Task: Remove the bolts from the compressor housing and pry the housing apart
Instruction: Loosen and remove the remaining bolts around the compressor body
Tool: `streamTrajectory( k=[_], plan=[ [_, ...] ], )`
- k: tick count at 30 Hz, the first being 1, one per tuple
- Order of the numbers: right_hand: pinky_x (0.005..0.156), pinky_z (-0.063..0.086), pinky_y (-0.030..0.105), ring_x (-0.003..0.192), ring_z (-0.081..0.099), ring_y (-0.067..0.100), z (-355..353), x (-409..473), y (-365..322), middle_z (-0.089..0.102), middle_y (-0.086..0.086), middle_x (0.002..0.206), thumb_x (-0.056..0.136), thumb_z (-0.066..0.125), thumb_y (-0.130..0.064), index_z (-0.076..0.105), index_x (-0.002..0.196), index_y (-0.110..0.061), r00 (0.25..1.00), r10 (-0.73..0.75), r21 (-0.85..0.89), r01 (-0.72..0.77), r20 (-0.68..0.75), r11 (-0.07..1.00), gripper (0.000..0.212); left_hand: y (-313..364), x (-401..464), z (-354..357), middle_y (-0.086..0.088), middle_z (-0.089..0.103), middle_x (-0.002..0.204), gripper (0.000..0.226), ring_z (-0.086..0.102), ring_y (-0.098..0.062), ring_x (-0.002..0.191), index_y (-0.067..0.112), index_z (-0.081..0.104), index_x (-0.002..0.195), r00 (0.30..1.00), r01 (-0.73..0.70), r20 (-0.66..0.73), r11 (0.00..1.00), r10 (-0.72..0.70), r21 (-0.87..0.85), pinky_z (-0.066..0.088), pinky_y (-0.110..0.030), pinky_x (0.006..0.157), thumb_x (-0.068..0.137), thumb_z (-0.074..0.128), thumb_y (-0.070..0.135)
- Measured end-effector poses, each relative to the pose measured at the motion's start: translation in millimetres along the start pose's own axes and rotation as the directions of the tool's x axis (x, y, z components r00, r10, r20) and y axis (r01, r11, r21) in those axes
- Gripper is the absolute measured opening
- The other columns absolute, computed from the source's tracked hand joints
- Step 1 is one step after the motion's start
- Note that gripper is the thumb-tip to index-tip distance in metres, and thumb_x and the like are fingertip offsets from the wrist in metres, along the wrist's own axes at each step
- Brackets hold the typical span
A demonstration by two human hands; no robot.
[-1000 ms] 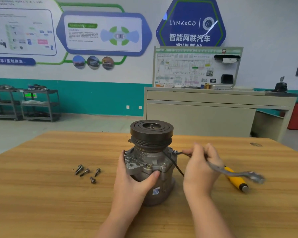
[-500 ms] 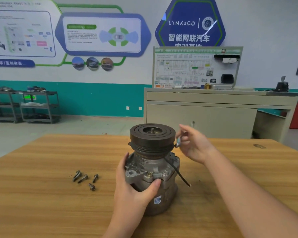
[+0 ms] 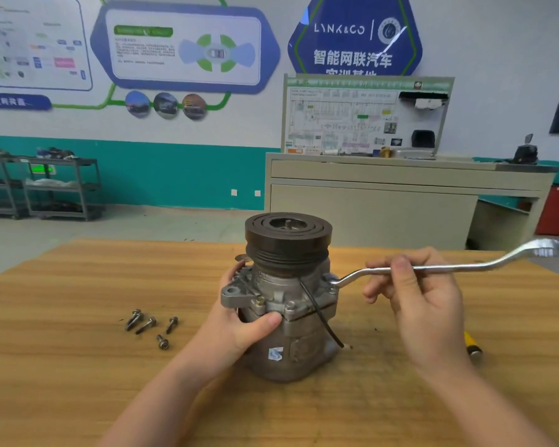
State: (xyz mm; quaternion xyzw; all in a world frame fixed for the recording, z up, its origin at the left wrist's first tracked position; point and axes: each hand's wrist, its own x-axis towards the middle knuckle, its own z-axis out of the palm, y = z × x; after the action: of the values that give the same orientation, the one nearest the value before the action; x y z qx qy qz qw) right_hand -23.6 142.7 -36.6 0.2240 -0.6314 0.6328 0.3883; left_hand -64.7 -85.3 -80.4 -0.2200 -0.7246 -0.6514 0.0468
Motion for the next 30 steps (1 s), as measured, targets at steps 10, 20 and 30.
streamTrajectory(
  k=[10, 20, 30],
  plan=[
    [0.067, 0.051, 0.018, 0.071, 0.063, 0.007, 7, -2, 17, 0.063, -0.002, 0.074, 0.096, 0.049, -0.021, 0.057, 0.089, -0.007, 0.977, -0.200, -0.293, 0.214, 0.080, 0.932, 0.018, -9, 27, 3, 0.024, 0.048, 0.129, 0.121, 0.050, 0.024, 0.106, 0.035, 0.005, 0.148, 0.999, 0.034, -0.004, 0.999, -0.034, 0.024, 0.043, -0.003, 0.082, 0.058, 0.084, 0.050],
    [0.065, 0.044, 0.018, 0.067, 0.056, 0.020, 37, -3, 26, 0.052, 0.004, 0.086, 0.096, 0.043, -0.021, 0.051, 0.101, -0.017, 0.915, -0.387, -0.371, 0.322, -0.115, 0.871, 0.010, -8, 29, 3, 0.021, 0.048, 0.130, 0.120, 0.053, 0.021, 0.104, 0.038, 0.013, 0.144, 0.999, 0.027, -0.046, 0.999, -0.026, 0.035, 0.043, 0.001, 0.075, 0.047, 0.082, 0.056],
    [0.032, 0.033, 0.016, 0.035, 0.042, 0.009, 12, 65, 57, 0.055, 0.011, 0.058, 0.099, 0.034, -0.002, 0.044, 0.084, -0.006, 0.534, 0.844, 0.632, -0.673, 0.057, 0.383, 0.019, -9, 32, 1, 0.033, 0.045, 0.126, 0.131, 0.050, 0.020, 0.107, 0.039, 0.007, 0.150, 0.998, 0.060, -0.032, 0.998, -0.060, 0.011, 0.042, -0.003, 0.080, 0.045, 0.084, 0.054]
  ],
)
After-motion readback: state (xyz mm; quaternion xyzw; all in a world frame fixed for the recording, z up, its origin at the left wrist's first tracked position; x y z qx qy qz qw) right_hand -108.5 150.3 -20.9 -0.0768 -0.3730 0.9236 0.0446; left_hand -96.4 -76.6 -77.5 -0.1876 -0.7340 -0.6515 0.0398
